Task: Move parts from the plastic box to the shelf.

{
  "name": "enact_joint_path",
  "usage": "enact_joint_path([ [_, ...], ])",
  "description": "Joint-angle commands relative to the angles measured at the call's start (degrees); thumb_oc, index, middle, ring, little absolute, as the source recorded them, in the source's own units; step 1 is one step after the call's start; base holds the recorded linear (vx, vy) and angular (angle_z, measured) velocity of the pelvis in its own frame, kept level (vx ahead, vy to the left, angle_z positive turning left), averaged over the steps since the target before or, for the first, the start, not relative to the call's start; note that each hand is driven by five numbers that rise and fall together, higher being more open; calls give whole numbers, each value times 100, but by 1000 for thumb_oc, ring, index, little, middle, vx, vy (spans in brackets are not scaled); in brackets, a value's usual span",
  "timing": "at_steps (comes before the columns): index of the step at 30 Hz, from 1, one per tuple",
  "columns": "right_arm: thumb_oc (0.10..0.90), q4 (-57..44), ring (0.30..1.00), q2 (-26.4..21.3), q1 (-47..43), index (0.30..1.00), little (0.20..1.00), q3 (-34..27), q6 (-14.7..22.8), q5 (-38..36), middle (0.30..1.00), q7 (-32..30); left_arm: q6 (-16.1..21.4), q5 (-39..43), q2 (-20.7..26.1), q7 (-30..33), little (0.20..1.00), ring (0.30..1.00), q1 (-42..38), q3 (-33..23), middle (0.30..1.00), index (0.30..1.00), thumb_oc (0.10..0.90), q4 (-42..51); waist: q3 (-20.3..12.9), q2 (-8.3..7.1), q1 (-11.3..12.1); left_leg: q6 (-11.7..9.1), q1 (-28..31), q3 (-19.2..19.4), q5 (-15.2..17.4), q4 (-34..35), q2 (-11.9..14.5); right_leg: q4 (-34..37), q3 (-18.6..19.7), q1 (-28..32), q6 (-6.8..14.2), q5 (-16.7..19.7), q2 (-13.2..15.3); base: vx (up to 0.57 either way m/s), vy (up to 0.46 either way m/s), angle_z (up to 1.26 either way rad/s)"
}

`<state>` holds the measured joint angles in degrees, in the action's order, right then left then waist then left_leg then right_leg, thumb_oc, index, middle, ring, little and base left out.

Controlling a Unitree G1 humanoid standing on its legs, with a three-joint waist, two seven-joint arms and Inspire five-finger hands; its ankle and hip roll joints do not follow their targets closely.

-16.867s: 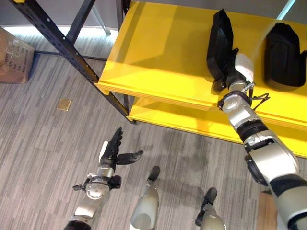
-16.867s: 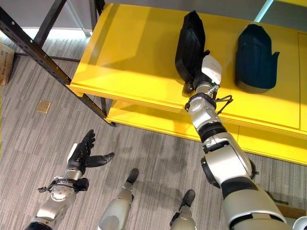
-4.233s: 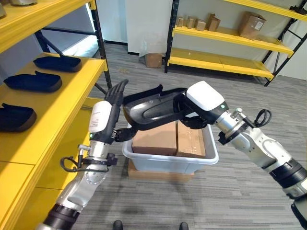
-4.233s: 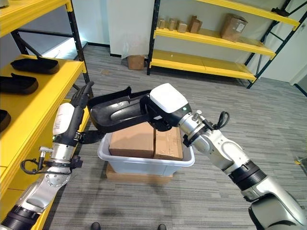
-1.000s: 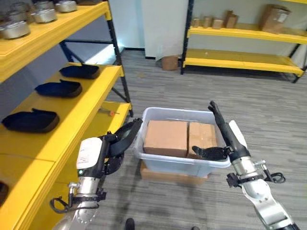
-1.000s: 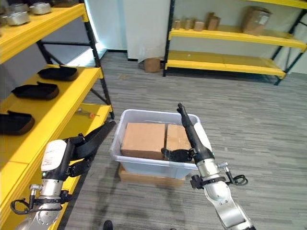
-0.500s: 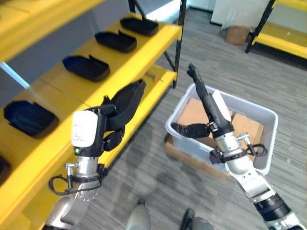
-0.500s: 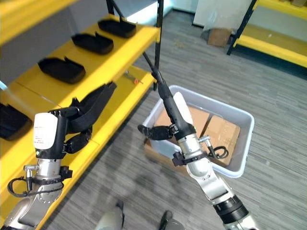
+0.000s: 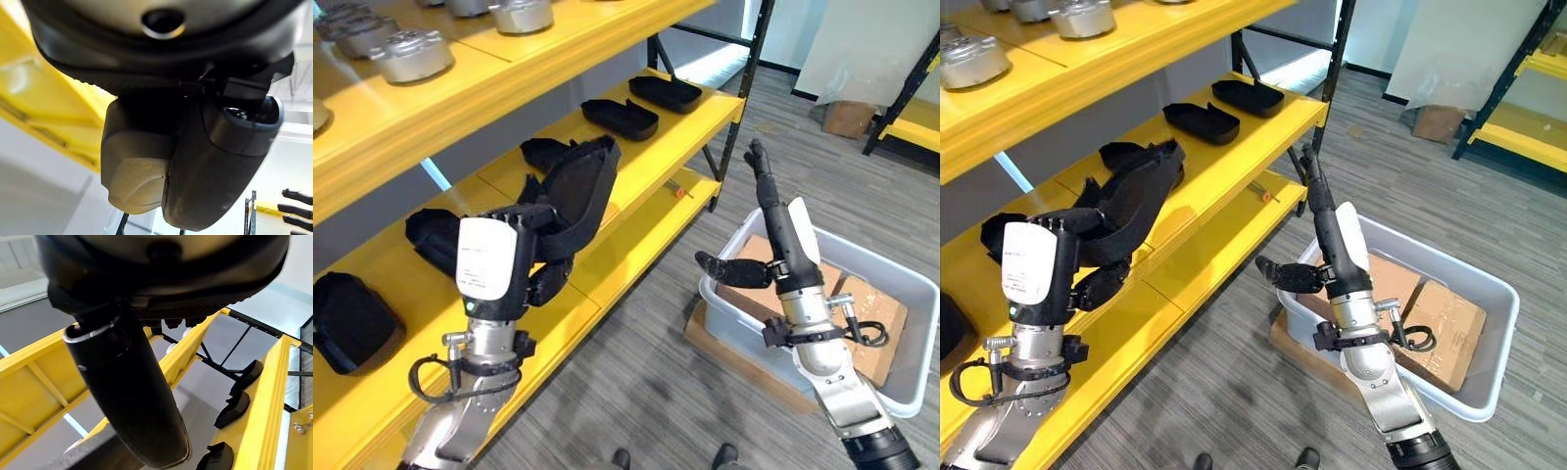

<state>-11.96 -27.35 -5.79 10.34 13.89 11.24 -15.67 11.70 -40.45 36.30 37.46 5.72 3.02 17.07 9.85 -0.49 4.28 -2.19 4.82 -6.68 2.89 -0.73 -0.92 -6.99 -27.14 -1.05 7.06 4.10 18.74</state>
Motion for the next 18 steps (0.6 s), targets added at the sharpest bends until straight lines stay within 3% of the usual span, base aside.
enact_joint_path([
  [1,900,-334,1000,40,-390,1000,1000,16,376,149,1000,-227,52,-271,114,887,300,300,-377,-660,300,300,400,810,-714,-185,29,204,196,88,95,573,-83,333,84,-173,648,853,608,-64,155,0],
  [6,900,-232,1000,139,-474,1000,1000,126,296,246,1000,-164,-111,-536,140,1022,300,300,-205,-858,300,300,400,854,-754,-326,183,361,244,119,129,573,-357,380,189,-198,776,1323,928,-63,155,2],
  [11,900,-228,1000,240,-307,1000,1000,47,261,321,1000,-207,-98,-503,182,972,300,300,-79,-929,300,300,400,787,-720,-411,223,463,300,7,93,573,-438,63,494,-182,762,1303,1005,-34,91,-4],
  [12,900,-244,1000,253,-245,1000,1000,17,272,328,1000,-210,-97,-453,185,940,300,300,-75,-926,300,300,400,743,-691,-405,184,481,316,-63,94,572,-417,-91,739,-169,724,1197,899,-43,89,11],
  [13,900,-248,1000,240,-150,1000,1000,-36,290,341,1000,-224,-96,-373,173,917,300,300,-109,-871,300,300,400,642,-648,-423,37,529,297,-206,34,564,-440,-248,1347,-205,616,1003,567,-87,133,22],
  [14,900,-225,1000,207,-18,1000,1000,-112,309,349,1000,-234,-66,-300,167,905,300,300,-180,-798,300,300,400,498,-604,-444,-158,585,223,-383,-126,552,-499,-377,2127,-334,391,673,-151,-95,146,52],
  [15,900,-220,1000,154,103,1000,1000,-170,337,313,1000,-194,1,-266,196,857,300,300,-203,-796,300,300,400,437,-592,-429,-203,595,203,-440,-163,550,-490,-486,2503,-419,309,332,-584,-83,98,122],
  [16,900,-227,1000,151,107,1000,1000,-177,336,310,1000,-189,4,-265,195,857,300,300,-210,-792,300,300,400,434,-613,-430,-171,588,171,-409,-180,555,-488,-501,2539,-475,300,350,-593,-68,86,130],
  [17,900,-254,1000,69,178,1000,1000,-205,414,199,1000,-96,-10,-226,163,766,300,300,-106,-846,300,300,400,443,-599,-408,-125,679,80,-473,-274,512,-525,-690,2313,-474,91,-23,-976,-41,66,100],
  [18,900,-259,1000,46,169,1000,1000,-202,454,135,1000,-67,-72,-209,153,751,300,300,-50,-881,300,300,400,423,-619,-381,-97,707,65,-481,-263,504,-521,-808,2052,-465,-4,-319,-1129,-36,60,-3],
])
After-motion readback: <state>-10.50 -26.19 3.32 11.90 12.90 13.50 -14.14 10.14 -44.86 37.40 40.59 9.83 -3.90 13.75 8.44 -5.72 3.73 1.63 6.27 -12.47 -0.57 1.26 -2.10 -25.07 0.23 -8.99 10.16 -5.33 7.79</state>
